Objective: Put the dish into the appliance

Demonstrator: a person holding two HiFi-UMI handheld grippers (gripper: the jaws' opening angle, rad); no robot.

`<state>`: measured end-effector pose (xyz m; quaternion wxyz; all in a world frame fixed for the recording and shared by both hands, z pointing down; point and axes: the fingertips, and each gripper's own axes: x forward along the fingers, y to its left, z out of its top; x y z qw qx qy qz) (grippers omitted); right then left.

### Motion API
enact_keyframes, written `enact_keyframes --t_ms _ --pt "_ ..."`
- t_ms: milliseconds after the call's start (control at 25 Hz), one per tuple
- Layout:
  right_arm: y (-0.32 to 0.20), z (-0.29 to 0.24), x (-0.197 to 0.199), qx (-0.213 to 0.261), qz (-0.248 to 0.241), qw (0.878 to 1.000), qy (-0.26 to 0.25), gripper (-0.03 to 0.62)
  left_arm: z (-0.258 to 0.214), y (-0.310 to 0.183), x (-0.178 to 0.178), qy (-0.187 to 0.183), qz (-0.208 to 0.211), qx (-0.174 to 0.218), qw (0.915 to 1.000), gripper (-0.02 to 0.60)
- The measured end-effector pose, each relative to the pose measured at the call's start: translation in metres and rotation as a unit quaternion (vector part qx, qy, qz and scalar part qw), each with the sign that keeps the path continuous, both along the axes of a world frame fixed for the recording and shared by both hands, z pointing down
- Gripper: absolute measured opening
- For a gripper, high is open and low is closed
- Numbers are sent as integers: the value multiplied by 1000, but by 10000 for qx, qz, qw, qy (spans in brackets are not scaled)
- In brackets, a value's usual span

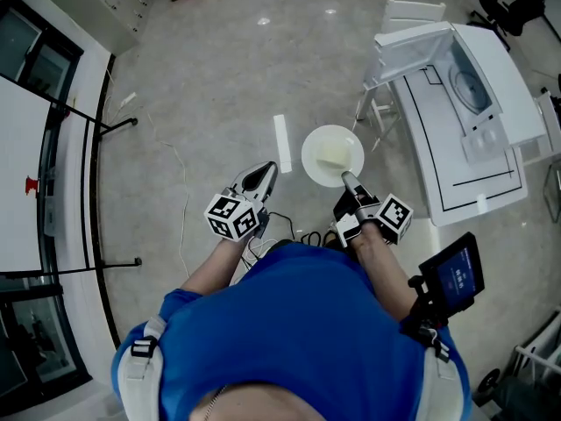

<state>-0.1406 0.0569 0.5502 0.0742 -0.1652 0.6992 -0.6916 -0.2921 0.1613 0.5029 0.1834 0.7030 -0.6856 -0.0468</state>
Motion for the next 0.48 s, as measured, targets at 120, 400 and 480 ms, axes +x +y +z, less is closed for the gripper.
enact_keyframes --t_ms 120,400,480 --pt "-23 -3 -2 5 73 10000 -24 9 -3 -26 -3 -7 65 20 10000 6" --pt "-82 -1 8 -32 378 9993 -51 9 -6 -94 3 4 344 40 9994 6" --pt "-98 -1 13 -71 471 9988 -64 9 -6 -114 7 -8 438 23 9990 6"
